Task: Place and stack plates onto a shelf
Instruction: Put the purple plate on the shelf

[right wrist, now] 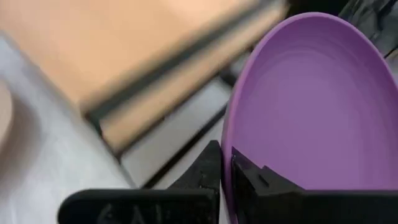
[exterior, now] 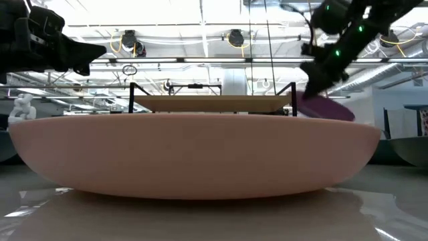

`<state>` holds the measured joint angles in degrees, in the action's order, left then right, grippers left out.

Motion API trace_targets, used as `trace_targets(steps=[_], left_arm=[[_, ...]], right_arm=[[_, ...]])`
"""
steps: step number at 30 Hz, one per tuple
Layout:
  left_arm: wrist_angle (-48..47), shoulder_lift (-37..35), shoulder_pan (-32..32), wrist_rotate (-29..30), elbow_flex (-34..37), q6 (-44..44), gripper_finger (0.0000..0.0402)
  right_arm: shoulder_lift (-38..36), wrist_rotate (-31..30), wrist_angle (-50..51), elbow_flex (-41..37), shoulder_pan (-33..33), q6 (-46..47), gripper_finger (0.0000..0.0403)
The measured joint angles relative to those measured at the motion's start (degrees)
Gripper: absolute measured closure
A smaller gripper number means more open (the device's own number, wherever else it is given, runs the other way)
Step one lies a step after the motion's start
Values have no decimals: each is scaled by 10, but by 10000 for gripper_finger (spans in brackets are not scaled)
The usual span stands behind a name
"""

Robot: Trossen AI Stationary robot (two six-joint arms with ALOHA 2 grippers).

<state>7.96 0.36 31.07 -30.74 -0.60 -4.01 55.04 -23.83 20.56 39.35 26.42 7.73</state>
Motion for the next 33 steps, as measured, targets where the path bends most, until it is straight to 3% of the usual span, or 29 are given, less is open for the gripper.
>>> trace_targets(steps=[10, 26, 33], left_arm=[[0, 0, 0, 0, 0, 0, 398], [0, 0, 0, 0, 0, 0, 398], [0, 0, 0, 0, 0, 0, 398]], right_arm=[[36, -18, 4, 122, -24, -74, 402], [196, -14, -31, 254, -98, -185, 403], [258, 34, -55, 279, -123, -212, 403]])
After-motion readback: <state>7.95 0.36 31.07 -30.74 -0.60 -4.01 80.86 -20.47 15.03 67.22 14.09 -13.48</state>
